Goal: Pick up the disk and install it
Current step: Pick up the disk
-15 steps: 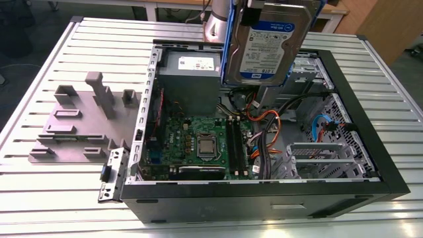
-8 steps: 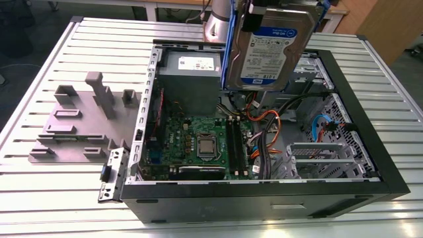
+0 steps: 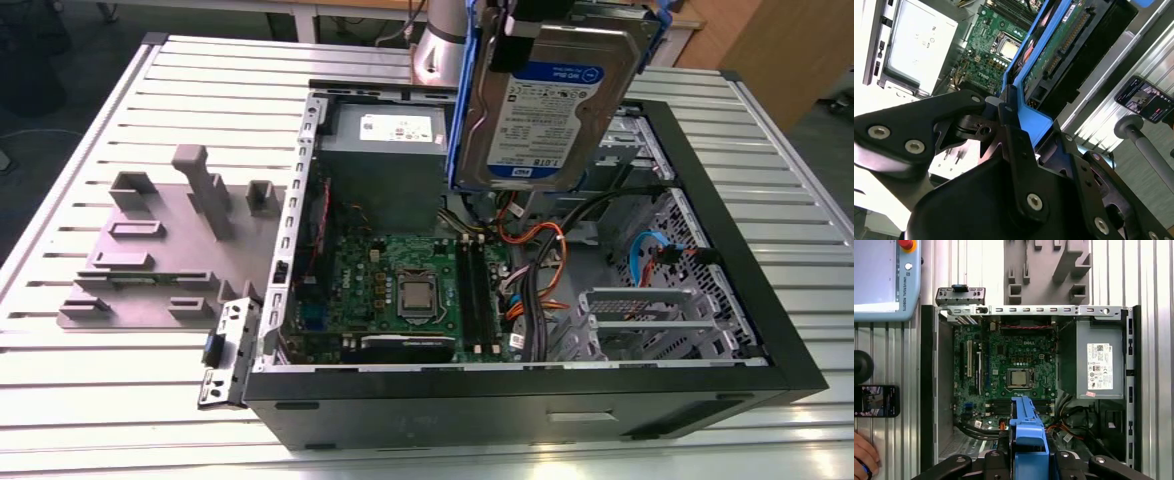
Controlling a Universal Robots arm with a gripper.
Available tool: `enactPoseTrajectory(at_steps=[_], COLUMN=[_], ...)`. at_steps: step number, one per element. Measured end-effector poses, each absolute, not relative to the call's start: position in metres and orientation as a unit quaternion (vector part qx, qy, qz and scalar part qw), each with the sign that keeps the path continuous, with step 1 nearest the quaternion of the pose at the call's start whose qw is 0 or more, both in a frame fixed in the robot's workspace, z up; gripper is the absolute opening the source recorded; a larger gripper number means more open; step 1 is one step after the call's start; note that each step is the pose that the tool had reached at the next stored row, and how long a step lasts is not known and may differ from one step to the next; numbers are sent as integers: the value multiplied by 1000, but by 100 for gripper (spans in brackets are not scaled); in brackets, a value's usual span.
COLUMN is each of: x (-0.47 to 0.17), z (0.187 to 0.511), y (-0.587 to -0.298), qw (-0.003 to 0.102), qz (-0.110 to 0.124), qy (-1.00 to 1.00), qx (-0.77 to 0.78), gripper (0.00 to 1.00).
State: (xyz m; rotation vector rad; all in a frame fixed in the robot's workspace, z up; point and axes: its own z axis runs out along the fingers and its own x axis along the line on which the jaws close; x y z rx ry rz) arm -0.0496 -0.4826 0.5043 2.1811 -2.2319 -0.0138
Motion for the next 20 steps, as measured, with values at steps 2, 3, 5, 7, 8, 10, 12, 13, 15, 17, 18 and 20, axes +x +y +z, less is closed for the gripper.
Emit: enactPoseTrajectory(at_steps=[2, 3, 5, 7, 8, 10, 12, 13, 15, 17, 18, 20], x=[-50, -50, -50, -50, -50, -50, -50, -50, -50, -50, -50, -50], z=[504, 504, 504, 504, 504, 504, 504, 504, 504, 504, 504, 503], y=[-483, -483, -483, -483, -483, -483, -483, -484, -485, -489, -491, -495], qw=[10, 10, 10, 10, 11, 10, 10, 10, 10, 9, 8, 5], qz=[-4, -4, -4, -4, -4, -4, -4, -4, -4, -6, -7, -10], qy=[-715, -715, -715, -715, -715, -715, -715, -715, -715, -715, -715, -715], qx=[699, 699, 699, 699, 699, 699, 699, 699, 699, 699, 699, 699], gripper=[36, 36, 36, 36, 36, 36, 36, 36, 36, 36, 36, 36])
